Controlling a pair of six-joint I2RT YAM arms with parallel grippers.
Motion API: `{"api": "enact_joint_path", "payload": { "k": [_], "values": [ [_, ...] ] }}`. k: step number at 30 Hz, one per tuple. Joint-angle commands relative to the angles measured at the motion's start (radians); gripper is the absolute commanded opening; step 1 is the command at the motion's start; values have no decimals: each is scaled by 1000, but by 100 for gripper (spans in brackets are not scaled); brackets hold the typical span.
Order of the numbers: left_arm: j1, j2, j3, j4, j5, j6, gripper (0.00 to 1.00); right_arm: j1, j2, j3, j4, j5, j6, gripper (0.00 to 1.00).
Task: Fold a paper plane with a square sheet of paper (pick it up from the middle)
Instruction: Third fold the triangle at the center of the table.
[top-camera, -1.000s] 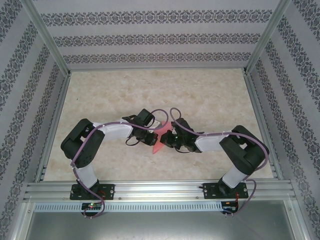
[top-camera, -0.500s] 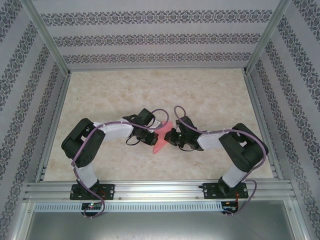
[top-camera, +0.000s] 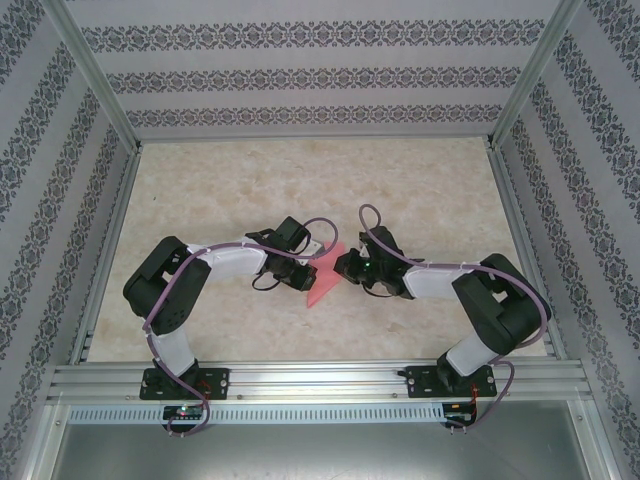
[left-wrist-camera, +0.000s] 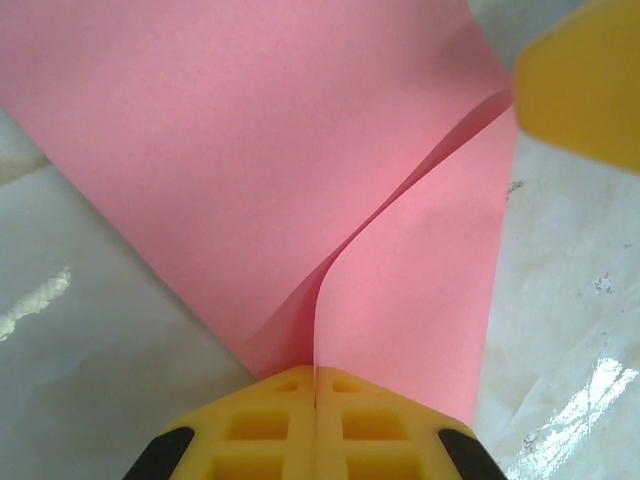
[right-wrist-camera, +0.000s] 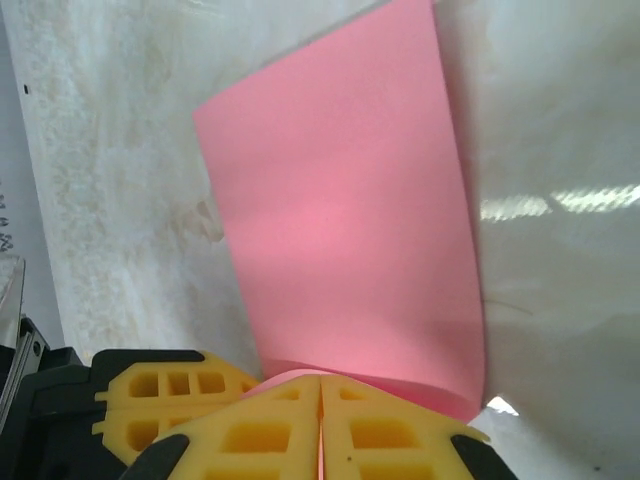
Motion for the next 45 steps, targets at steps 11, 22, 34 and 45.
{"api": "enact_joint_path", "payload": {
  "k": [11,22,34,45],
  "values": [
    [9,49,-2,-62,-27,16,5,-11,111,6,-11,35,-10,8],
    [9,53,6,-67,-45,8,3,99,-170,-66,-14,142,38,8],
    [9,60,5,-67,-46,12,4,258,-5,-125,286,184,201,7],
    [9,59,4,-73,-47,13,3,270,124,-121,358,184,242,6]
  ]
}}
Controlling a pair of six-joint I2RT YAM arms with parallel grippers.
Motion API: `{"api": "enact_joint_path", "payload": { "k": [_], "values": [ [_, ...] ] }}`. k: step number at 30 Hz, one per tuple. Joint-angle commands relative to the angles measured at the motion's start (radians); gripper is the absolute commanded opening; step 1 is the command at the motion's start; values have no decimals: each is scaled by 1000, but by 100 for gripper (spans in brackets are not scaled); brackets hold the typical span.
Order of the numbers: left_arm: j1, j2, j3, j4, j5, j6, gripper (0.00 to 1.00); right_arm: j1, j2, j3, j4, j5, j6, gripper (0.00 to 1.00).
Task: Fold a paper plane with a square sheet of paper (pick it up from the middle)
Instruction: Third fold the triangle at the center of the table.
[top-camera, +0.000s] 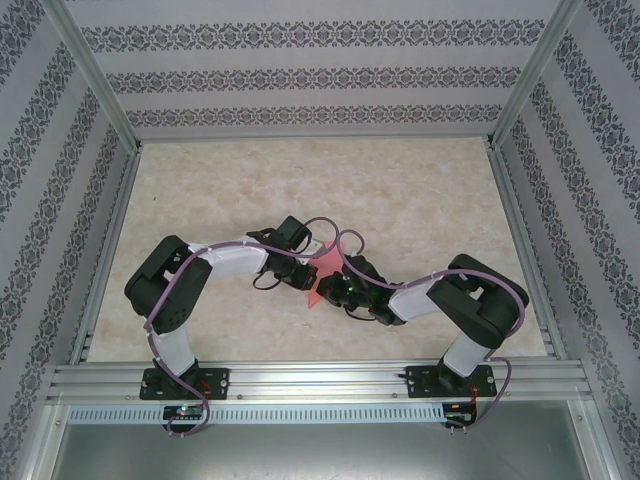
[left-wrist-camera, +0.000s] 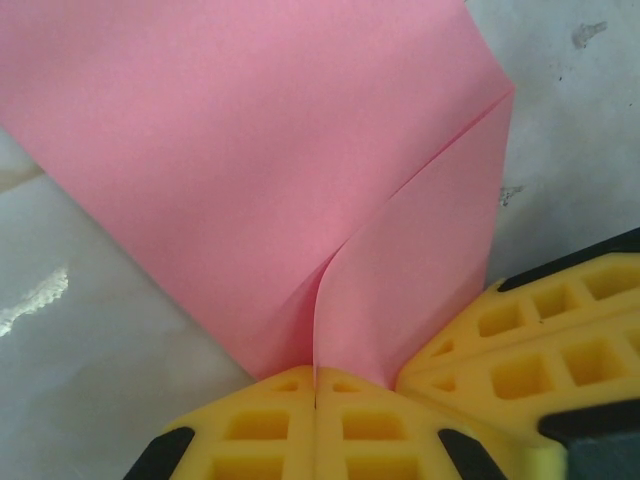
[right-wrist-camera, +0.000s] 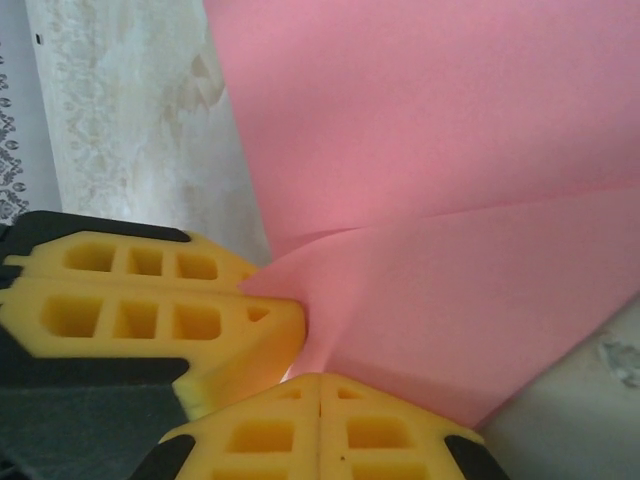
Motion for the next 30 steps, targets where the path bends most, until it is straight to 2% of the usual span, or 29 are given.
{"api": "enact_joint_path", "payload": {
  "k": [1,7,10,14,18,30],
  "values": [
    [9,48,-11,-61,-49,15,4,21,33,0,21,34,22,6],
    [8,55,-7,-68,-58,18,3,25,54,1,20,26,25,6],
    [9,55,-8,-70,-58,18,3,27,-9,-18,8,42,24,6],
    [8,55,-7,-69,-51,18,3,39,-123,-17,-85,51,-14,6],
    [8,59,-5,-67,-42,19,3,58,-171,11,-174,46,-36,7],
    [7,62,-3,-68,-30,21,4,84,-41,49,-87,22,5,6]
  ]
}}
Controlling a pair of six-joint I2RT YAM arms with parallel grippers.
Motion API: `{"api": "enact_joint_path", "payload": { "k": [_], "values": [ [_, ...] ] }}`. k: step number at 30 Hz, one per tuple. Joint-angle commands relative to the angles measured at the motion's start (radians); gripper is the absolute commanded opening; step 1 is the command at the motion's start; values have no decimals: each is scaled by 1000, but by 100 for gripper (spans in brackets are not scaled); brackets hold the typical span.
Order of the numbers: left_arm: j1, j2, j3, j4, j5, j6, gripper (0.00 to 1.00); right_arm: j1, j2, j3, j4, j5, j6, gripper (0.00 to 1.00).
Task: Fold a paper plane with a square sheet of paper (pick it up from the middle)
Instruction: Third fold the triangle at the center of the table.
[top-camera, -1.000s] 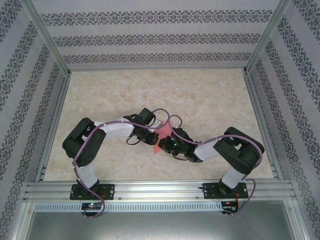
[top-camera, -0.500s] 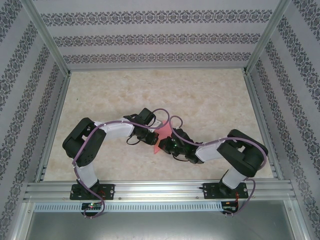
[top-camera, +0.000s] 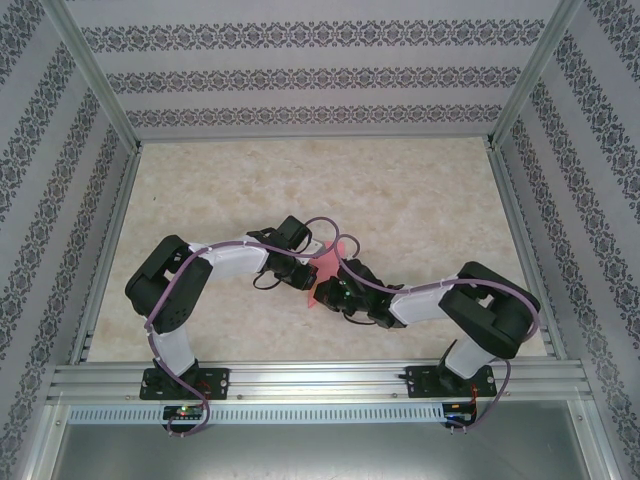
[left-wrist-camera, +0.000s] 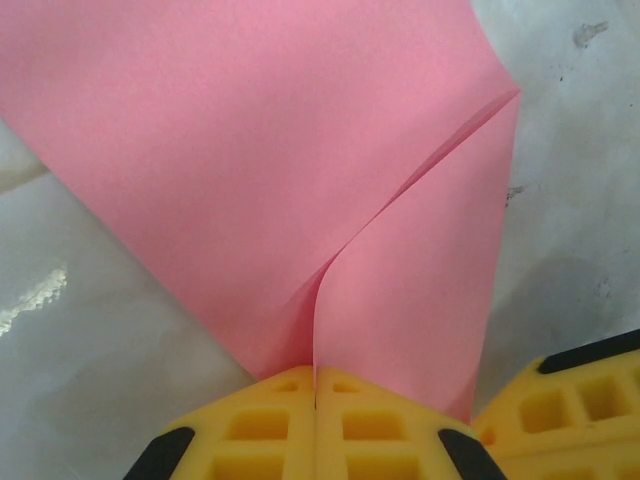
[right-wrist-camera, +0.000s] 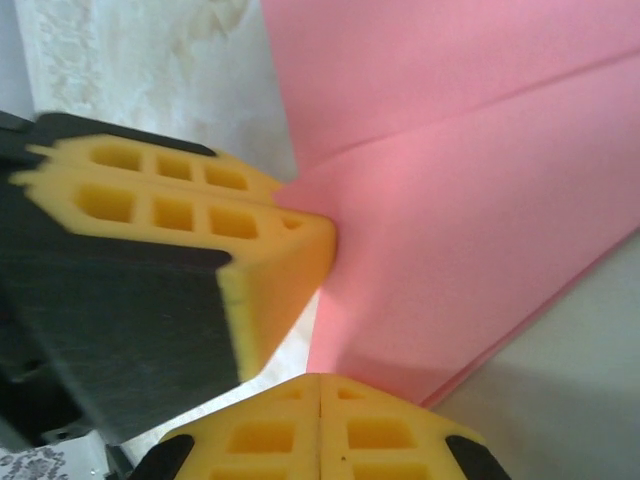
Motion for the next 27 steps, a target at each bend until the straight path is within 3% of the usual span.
{"api": "enact_joint_path", "payload": {
  "k": [1,11,18,27],
  "values": [
    [7,58,-10,-61,-31,21,4,16,36,33,26,2,9,6],
    [7,58,-10,-64,-28,22,4,40,6,52,-115,53,12,6],
    [7,63,-8,-64,-21,22,4,69,-32,52,-78,63,18,7],
    [7,68,-4,-64,-18,23,4,73,52,50,-16,46,40,7]
  ]
}}
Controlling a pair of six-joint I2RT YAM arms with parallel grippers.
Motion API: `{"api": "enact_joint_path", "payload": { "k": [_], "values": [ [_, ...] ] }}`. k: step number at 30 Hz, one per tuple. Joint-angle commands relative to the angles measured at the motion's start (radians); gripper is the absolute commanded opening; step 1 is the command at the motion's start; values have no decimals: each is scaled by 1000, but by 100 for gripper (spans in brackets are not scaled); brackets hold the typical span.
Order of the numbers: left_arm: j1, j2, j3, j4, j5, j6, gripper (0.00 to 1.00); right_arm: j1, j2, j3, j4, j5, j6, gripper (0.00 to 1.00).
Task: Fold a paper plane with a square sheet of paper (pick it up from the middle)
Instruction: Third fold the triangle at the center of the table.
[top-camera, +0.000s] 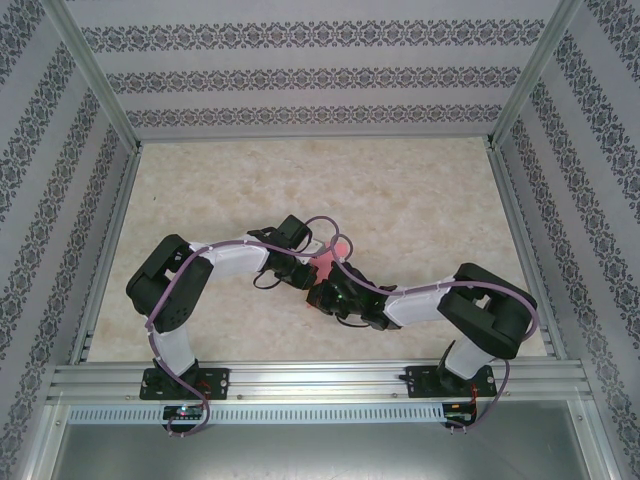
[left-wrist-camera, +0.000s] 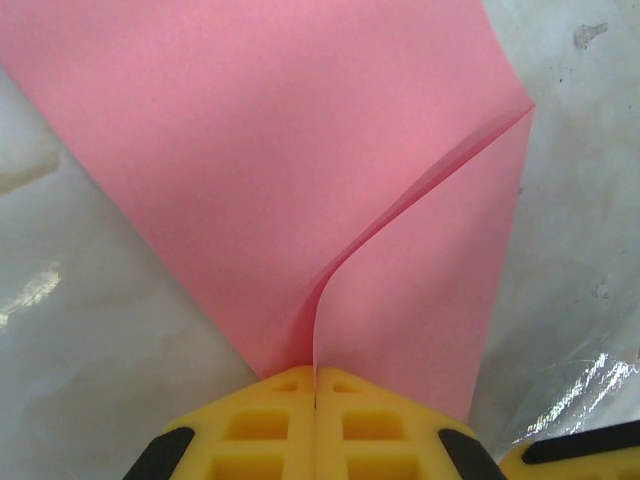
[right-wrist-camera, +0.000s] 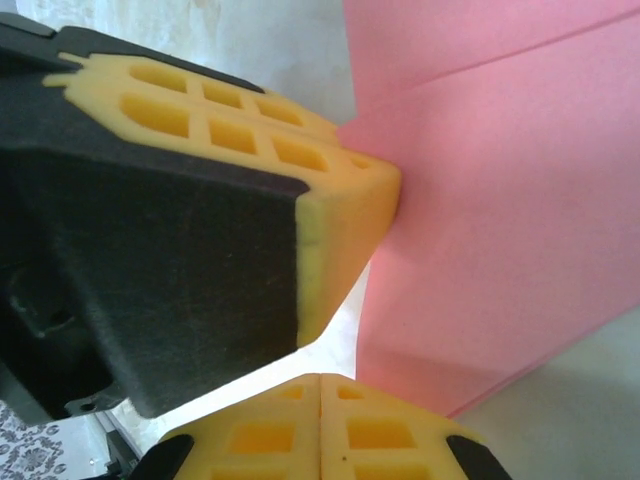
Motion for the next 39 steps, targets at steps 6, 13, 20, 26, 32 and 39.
{"api": "enact_joint_path", "payload": {
  "k": [6,13,20,26,32,39],
  "values": [
    [7,62,-9,-56,-24,24,4,18,115,-12,88,4,49,6],
    [7,65,-11,-56,-22,23,4,20,-23,15,-83,40,8,7],
    [7,68,-6,-58,-24,24,4,29,-13,35,-41,-16,3,7],
    [7,65,-10,-59,-21,24,4,36,84,70,-76,-13,33,6],
    [7,65,-8,-61,-24,24,4,40,58,78,-180,14,34,6],
    [7,65,-7,-63,-22,25,4,11,-88,39,-130,43,-4,7]
  ]
}}
